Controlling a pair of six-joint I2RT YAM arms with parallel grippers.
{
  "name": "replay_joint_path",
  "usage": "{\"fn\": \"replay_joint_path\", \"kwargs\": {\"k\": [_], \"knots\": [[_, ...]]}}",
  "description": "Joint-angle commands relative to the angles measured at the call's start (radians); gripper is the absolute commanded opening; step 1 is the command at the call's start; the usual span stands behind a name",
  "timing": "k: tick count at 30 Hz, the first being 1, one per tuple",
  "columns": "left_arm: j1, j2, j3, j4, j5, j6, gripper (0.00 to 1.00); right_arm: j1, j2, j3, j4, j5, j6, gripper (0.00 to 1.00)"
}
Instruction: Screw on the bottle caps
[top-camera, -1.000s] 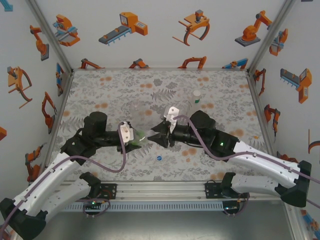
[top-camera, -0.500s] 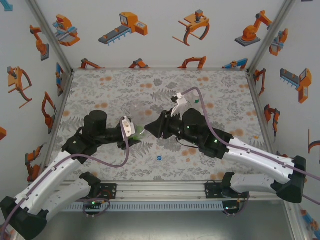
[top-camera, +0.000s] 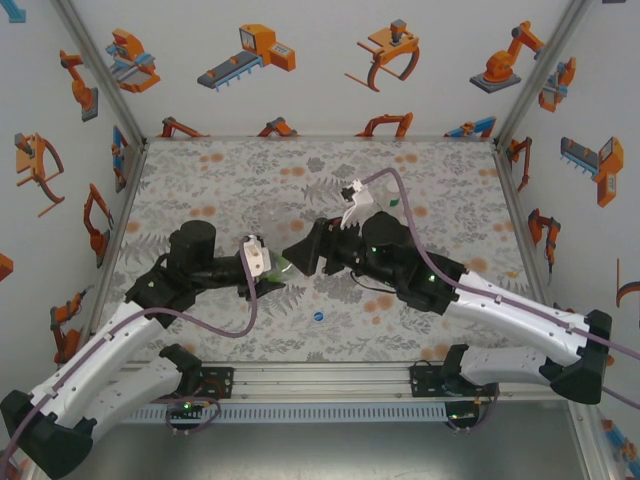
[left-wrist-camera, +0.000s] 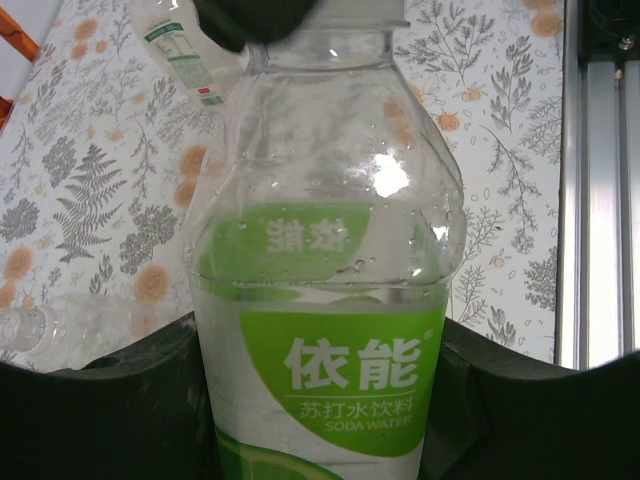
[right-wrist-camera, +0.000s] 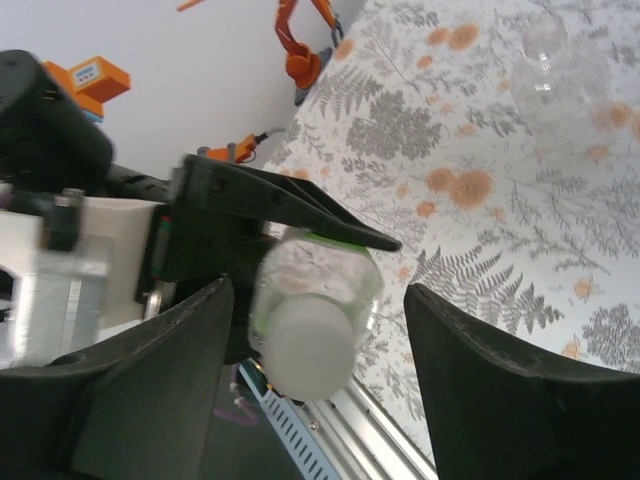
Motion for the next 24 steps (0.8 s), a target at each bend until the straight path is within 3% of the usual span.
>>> {"fn": "replay_joint_path", "kwargs": {"k": [1,8,16,24], "knots": [[-0.003,0.003,0.026,0.019,0.050,0.015,0.00,0.002,-0.019,0.098,-0.043,-0.019,-0.117,0.68],[-0.003,0.008,0.030,0.008,0.077,0.022,0.00,-0.001,-0.028,0.206,-0.239,-0.071,-0.417,0.73],[-0.002,0.018,0.040,-0.028,0.209,0.065,0.00,-0.002,-0.092,0.186,-0.275,-0.226,-0.848,0.69],[-0.004,0.034,0.049,-0.051,0.279,0.080,0.00,-0.001,-0.055,0.265,-0.478,-0.569,-1.182,0.61]]}}
